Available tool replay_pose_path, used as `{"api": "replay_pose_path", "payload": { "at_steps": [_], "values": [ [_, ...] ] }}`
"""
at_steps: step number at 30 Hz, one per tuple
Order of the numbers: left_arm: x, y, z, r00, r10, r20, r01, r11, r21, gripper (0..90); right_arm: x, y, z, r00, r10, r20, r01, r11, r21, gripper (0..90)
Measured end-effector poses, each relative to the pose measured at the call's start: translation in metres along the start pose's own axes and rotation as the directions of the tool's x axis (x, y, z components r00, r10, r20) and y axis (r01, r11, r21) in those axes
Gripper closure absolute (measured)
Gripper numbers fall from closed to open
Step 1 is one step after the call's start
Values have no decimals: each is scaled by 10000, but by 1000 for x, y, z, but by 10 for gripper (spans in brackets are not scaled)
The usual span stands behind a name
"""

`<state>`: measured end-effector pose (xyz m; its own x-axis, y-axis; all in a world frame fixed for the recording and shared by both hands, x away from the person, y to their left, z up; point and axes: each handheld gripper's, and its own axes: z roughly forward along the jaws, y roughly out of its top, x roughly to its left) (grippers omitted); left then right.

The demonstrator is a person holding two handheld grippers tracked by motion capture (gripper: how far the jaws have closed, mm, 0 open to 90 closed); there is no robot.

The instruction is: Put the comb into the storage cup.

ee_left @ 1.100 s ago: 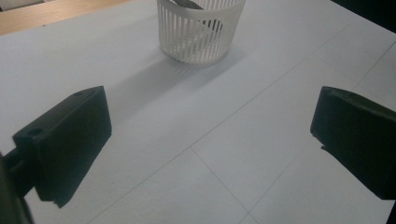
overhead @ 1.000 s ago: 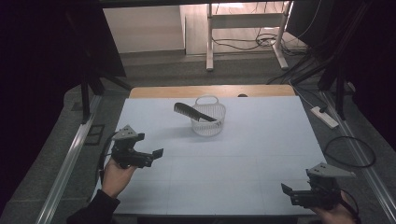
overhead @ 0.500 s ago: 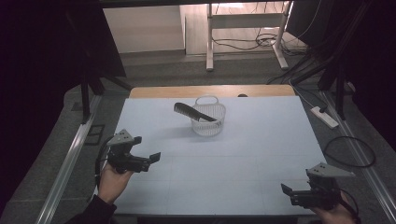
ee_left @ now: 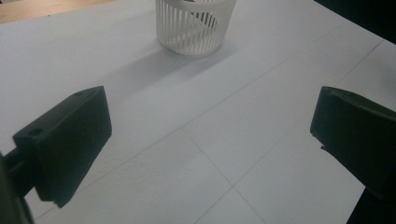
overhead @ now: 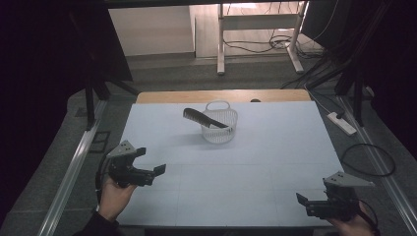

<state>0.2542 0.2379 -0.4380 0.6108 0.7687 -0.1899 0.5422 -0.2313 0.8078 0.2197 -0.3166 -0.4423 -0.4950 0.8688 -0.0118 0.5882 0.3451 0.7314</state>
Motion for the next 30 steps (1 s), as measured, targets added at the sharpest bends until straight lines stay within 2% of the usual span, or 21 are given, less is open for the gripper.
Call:
{"api": "replay_pose_path", "payload": {
  "at_steps": [30],
  "values": [
    [-6, -25, -30, 9984, -226, -516, 219, 9996, -155, 0, 0, 0, 0, 10000, -14, 49, 14, 10000, -29, 0]
  ]
}}
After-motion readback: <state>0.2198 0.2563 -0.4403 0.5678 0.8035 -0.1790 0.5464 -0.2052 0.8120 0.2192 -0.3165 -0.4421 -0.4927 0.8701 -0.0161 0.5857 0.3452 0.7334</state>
